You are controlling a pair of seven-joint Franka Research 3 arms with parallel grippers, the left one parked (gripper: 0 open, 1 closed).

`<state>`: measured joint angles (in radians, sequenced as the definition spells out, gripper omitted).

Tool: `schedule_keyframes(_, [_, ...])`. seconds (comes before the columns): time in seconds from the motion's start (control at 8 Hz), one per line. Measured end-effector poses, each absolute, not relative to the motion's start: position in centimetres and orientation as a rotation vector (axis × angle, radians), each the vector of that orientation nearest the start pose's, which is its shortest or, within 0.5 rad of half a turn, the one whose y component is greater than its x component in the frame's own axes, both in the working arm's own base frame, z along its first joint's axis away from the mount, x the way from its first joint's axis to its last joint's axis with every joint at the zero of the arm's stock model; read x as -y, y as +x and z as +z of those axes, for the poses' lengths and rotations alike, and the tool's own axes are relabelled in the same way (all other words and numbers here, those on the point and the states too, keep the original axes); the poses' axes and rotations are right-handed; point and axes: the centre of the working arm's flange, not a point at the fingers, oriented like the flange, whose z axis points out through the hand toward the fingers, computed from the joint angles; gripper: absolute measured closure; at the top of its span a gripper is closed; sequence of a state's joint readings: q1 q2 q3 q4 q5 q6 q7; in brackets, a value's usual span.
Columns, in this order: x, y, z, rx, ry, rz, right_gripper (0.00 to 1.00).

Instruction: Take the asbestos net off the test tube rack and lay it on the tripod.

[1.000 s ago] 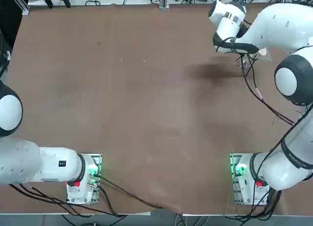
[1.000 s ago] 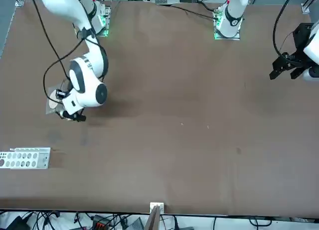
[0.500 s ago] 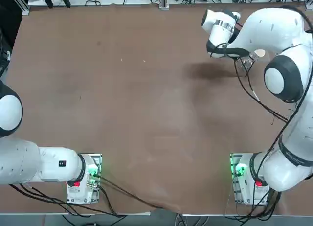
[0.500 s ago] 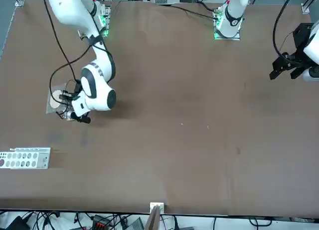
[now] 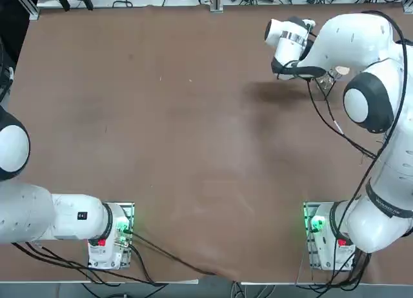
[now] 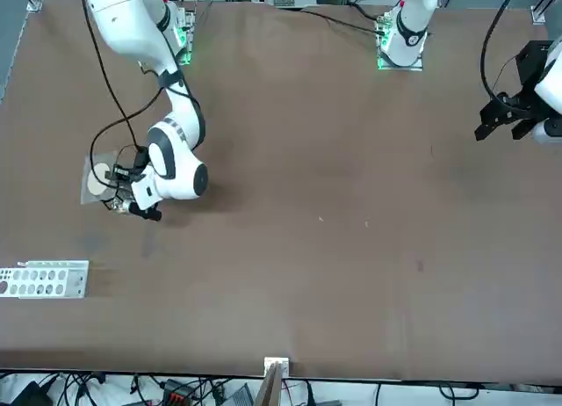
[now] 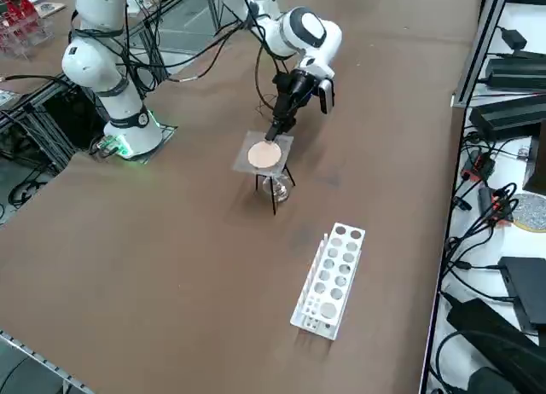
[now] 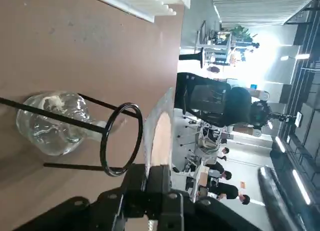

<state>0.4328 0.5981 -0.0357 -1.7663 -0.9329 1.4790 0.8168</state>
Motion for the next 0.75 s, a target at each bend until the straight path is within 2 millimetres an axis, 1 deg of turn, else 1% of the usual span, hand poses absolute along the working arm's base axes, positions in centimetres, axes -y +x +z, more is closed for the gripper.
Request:
schedule_keyframes(0.25, [-14.12,56.94,22.27,0.031,1.906,-0.168,0.96])
schedule_keyframes(0.62, [-14.09,56.88,21.9,0.027,1.903,-0.174,0.93])
schedule_keyframes(0.75, [-14.06,56.83,21.61,0.024,1.9,-0.178,0.89])
